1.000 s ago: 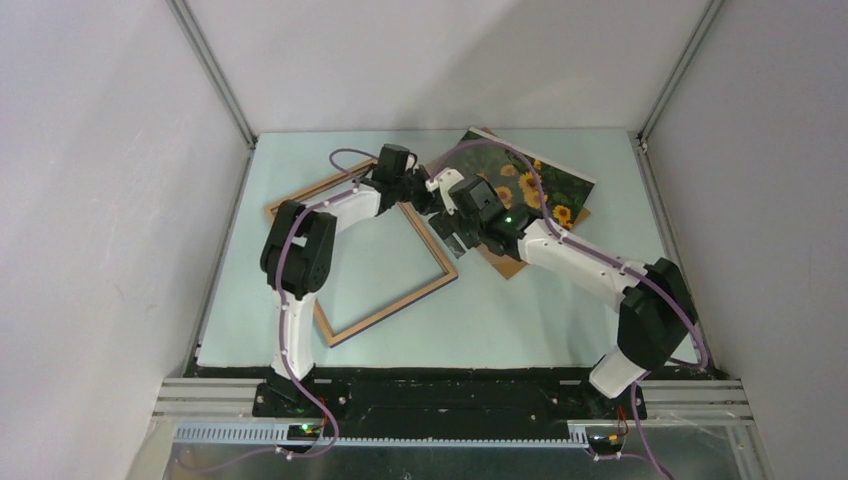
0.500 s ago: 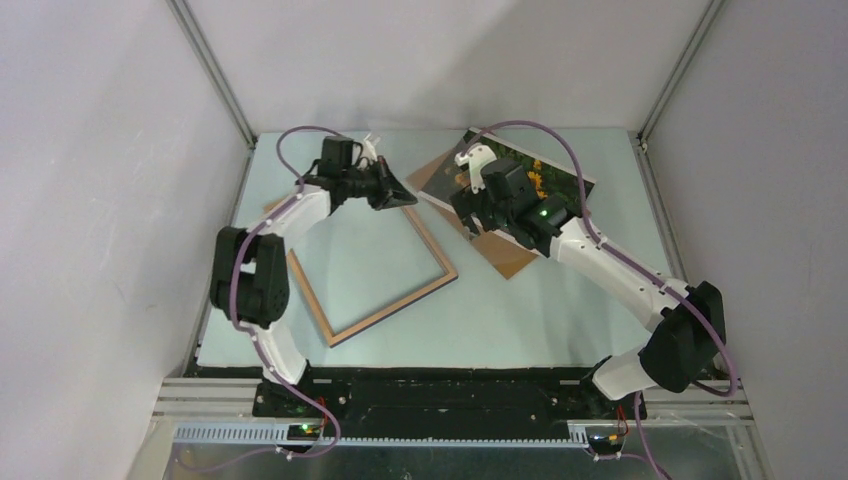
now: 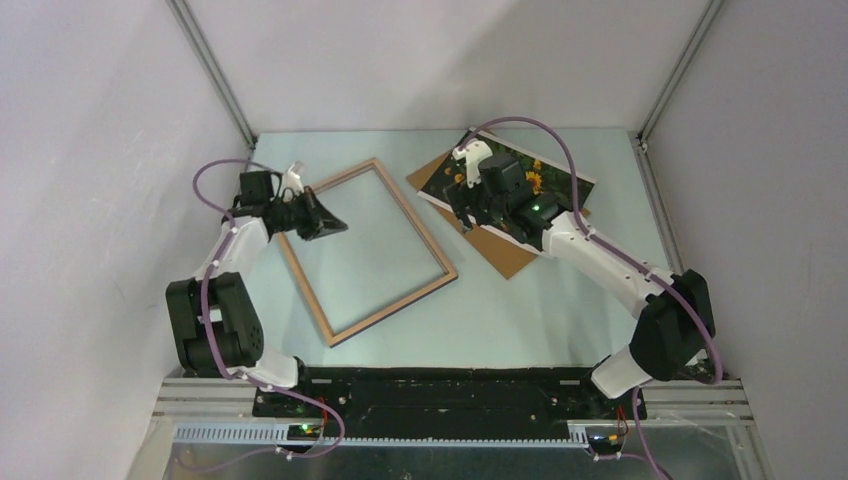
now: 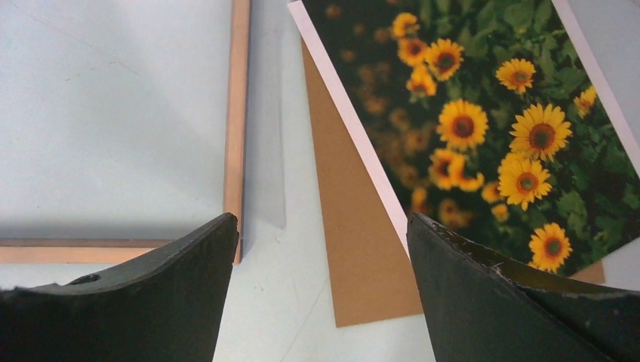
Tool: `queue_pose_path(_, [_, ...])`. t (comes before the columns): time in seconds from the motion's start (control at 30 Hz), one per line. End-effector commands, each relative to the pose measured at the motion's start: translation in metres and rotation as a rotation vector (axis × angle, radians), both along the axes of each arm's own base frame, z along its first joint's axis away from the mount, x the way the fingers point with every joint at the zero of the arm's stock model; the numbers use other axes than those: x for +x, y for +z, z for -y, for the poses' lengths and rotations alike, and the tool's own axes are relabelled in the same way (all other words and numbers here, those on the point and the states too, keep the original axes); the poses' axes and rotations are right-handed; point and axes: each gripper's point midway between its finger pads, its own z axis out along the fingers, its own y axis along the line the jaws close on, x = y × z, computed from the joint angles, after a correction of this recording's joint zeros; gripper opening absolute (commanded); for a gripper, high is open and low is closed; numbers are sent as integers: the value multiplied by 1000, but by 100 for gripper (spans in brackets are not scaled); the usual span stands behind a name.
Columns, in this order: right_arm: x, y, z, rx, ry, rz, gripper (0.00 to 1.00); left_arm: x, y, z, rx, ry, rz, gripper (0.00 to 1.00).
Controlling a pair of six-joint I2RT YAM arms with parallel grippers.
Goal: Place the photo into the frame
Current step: Pick up the photo frame item at the center of the board, then move the photo frame to the center of the board.
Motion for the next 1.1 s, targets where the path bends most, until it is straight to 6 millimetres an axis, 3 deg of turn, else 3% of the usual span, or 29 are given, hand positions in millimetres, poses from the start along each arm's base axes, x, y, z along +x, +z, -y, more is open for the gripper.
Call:
queue_pose_path(0.0, [22,20,-26,94,31,65,86,-26,-19,-25,64,7,-30,0])
queue_pose_path(0.1, [30,-2,-40,104,50,5,84,-35,-34,-40,76,51,-61,0])
queue_pose_path(0.13, [33,-1,-44,113,53,2,84,-36,-38,-43,82,56,-66,0])
queue_pose_path(0.17, [36,-14,-49,106,66,-28,82,-39,-43,-45,80,63,-82,0])
queue_pose_path(0.37, [47,-48,-78,119,131,-148,79,-41,-47,-57,122,69,-83,0])
queue_pose_path(0.43, [52,-49,-87,135,154,-164,79,-42,-49,-61,138,77,-94,0])
queue_pose_path(1.07, [67,-126,-122,131,188,-350,66,-56,-80,-85,210,139,-185,0])
